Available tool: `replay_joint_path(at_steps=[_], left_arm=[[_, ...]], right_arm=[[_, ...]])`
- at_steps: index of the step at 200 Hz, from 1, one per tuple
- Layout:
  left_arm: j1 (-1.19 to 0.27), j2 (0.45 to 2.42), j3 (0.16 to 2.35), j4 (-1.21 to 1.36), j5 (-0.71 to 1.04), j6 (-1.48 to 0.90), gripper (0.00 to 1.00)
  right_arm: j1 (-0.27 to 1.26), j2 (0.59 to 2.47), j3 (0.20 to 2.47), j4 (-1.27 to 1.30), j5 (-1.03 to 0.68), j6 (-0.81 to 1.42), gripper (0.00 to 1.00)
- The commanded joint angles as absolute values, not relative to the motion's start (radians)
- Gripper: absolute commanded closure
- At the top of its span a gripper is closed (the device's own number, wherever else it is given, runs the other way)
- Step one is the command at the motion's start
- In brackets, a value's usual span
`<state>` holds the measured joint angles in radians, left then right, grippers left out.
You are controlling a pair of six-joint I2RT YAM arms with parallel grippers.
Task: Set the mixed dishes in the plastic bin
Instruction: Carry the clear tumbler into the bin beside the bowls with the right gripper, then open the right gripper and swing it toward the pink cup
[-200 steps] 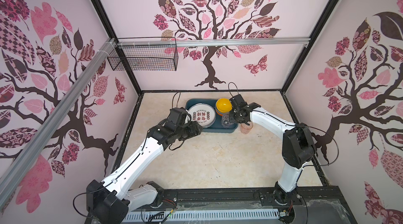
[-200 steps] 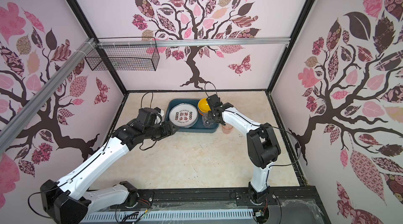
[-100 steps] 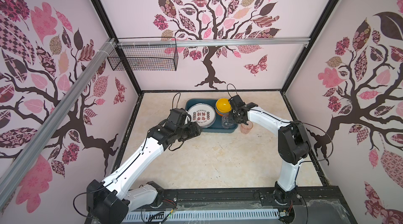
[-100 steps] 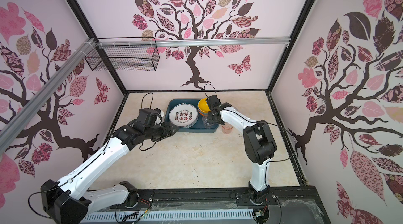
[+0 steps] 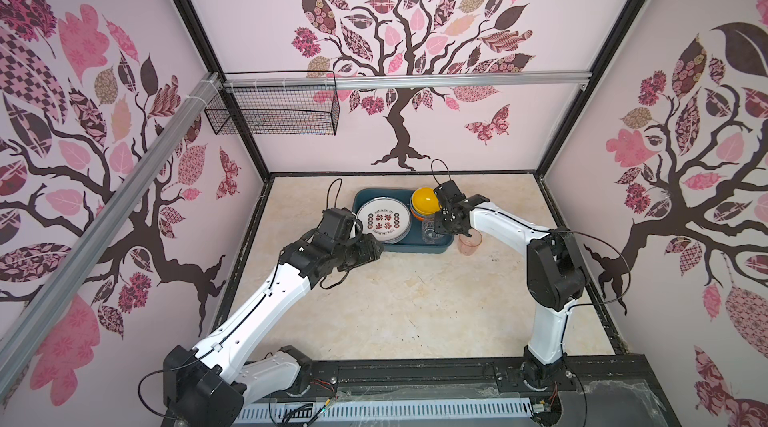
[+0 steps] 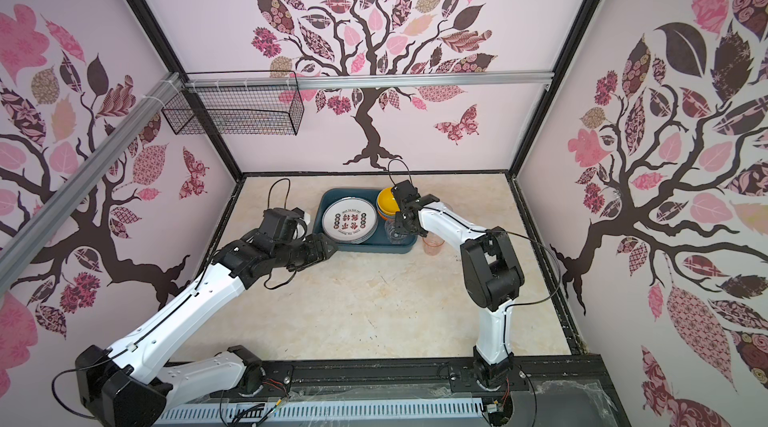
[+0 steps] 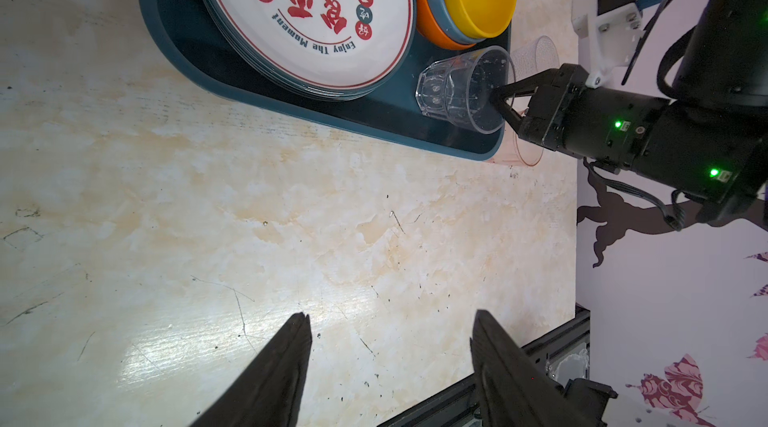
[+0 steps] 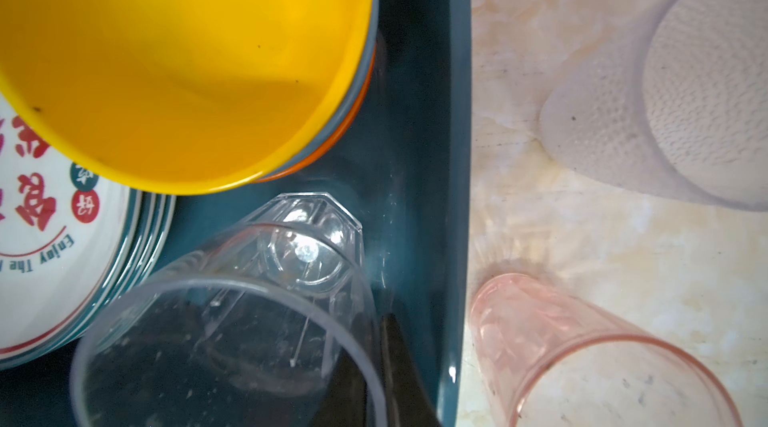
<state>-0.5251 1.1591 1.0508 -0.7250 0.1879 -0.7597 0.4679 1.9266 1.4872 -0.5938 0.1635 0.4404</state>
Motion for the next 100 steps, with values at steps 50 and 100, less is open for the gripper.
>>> replay_joint_path(at_steps=[50, 100], left_arm=[[-0.518, 1.146, 1.022, -0.729, 0.18, -0.758, 0.36], [-0.518, 1.144, 1.011, -0.716, 0.185, -0.759, 0.35]], right_arm=[[0.461, 1.976, 1.545, -0.61, 0.162, 0.434, 0.73], [0.462, 1.929, 1.565, -0.64, 0.169, 0.433, 0.63]])
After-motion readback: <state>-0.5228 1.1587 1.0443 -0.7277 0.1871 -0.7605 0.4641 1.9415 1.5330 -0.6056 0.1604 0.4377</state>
